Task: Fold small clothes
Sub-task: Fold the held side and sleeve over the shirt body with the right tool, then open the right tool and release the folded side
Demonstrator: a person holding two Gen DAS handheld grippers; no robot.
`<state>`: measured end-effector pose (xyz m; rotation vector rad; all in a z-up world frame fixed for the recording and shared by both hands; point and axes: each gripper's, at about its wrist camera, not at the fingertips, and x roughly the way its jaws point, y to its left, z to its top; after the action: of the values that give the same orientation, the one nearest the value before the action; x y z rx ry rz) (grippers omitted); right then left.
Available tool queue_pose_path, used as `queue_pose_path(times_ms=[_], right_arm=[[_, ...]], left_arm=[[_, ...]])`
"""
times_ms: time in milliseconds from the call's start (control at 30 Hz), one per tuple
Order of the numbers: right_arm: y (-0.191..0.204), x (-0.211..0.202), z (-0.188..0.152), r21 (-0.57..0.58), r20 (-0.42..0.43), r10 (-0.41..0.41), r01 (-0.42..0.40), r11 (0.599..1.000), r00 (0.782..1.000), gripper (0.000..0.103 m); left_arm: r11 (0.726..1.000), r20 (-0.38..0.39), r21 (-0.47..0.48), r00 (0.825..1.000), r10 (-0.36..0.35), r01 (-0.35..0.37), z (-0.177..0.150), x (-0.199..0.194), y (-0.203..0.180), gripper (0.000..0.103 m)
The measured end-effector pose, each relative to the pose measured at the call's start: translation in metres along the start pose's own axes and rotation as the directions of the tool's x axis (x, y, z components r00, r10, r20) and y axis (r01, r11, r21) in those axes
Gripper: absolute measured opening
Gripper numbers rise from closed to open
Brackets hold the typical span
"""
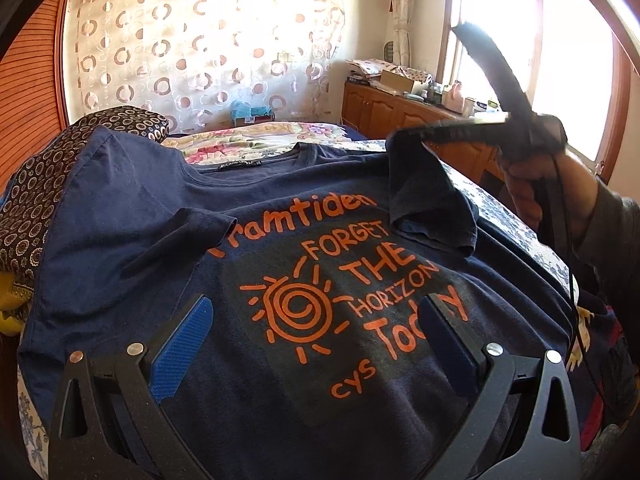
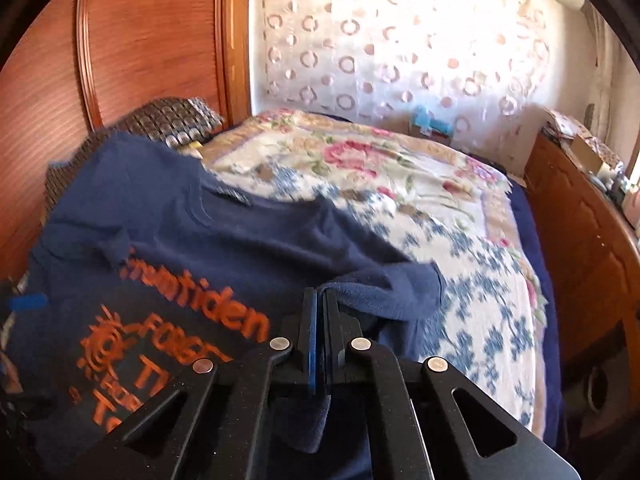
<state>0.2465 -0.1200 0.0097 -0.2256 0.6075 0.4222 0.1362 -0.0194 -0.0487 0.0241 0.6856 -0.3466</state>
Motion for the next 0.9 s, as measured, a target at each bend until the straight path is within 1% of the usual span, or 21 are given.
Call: queue_pose_path(times_ms=[133, 167, 200, 233, 267, 300, 333, 367, 400, 433, 500, 567, 633, 733, 767, 900], right_arm=[[0.005, 0.005, 0.019, 0.013, 0.025, 0.054, -0.054, 0.998, 0.998, 0.002], [0.012, 0.009, 0.028, 0.017, 0.025, 0.095, -0.095, 0.995, 0.995, 0.002], [0.012, 0.009, 0.028, 0.017, 0.025, 0.095, -0.095, 0.995, 0.995, 0.002], [0.019, 0.008, 0.032, 0.019, 0.042, 0.119, -0.120, 0.993, 0.992, 0.002], [0.019, 0.008, 0.032, 0.019, 0.042, 0.119, -0.120, 0.993, 0.992, 0.004], [0.022, 0.009, 0.034, 0.018, 0.053, 0.140, -0.141, 0.990, 0.989, 0.008], [0.023, 0.011, 0.037, 0.026, 0.060, 0.166, -0.168, 0.986, 0.984, 0.024], [0.023, 0.011, 0.037, 0.026, 0.060, 0.166, -0.168, 0.986, 0.984, 0.040], [0.021, 0.011, 0.036, 0.035, 0.067, 0.182, -0.185, 0.982, 0.981, 0.045], [0.016, 0.011, 0.034, 0.043, 0.073, 0.182, -0.186, 0.982, 0.981, 0.047], [0.007, 0.010, 0.029, 0.052, 0.067, 0.143, -0.146, 0.988, 0.987, 0.048], [-0.001, 0.011, 0.021, 0.051, 0.043, 0.092, -0.094, 0.994, 0.995, 0.048], [-0.008, 0.012, 0.012, 0.044, 0.017, 0.058, -0.059, 0.997, 0.998, 0.048], [-0.023, 0.012, -0.012, 0.044, -0.038, -0.019, 0.020, 0.999, 0.999, 0.048], [-0.028, 0.010, -0.023, 0.051, -0.052, -0.034, 0.036, 0.998, 0.998, 0.048], [-0.038, -0.006, -0.069, 0.073, -0.064, -0.006, 0.011, 0.997, 0.998, 0.048]], left_arm=[[1.000, -0.003, -0.004, 1.000, 0.000, 0.000, -0.001, 0.002, 0.001, 0.103], [1.000, -0.005, -0.006, 1.000, 0.000, 0.000, -0.002, 0.002, 0.002, 0.103], [1.000, -0.007, -0.007, 1.000, 0.001, -0.001, -0.002, 0.003, 0.003, 0.102], [1.000, -0.010, -0.009, 1.000, 0.001, -0.001, -0.002, 0.004, 0.003, 0.102], [1.000, -0.012, -0.010, 1.000, 0.001, -0.001, -0.003, 0.005, 0.004, 0.103], [1.000, -0.016, -0.011, 1.000, 0.001, -0.001, -0.004, 0.005, 0.004, 0.103], [1.000, -0.017, -0.011, 1.000, 0.000, -0.001, -0.004, 0.006, 0.005, 0.102], [1.000, -0.019, -0.012, 1.000, 0.001, -0.001, -0.004, 0.006, 0.005, 0.103], [1.000, -0.021, -0.013, 1.000, 0.000, -0.001, -0.005, 0.006, 0.005, 0.103], [1.000, -0.021, -0.014, 1.000, -0.001, 0.001, -0.005, 0.006, 0.005, 0.103], [1.000, -0.021, -0.019, 1.000, -0.004, 0.003, -0.005, 0.005, 0.007, 0.102], [1.000, -0.022, -0.022, 1.000, -0.004, 0.004, -0.006, 0.006, 0.007, 0.102], [1.000, -0.025, -0.023, 1.000, -0.005, 0.004, -0.005, 0.006, 0.007, 0.103], [1.000, -0.023, -0.011, 1.000, -0.004, 0.004, -0.003, 0.005, 0.004, 0.102], [1.000, -0.021, -0.007, 1.000, -0.005, 0.005, -0.001, 0.005, 0.003, 0.102], [1.000, -0.019, -0.008, 1.000, -0.023, 0.023, 0.005, 0.006, 0.002, 0.102]])
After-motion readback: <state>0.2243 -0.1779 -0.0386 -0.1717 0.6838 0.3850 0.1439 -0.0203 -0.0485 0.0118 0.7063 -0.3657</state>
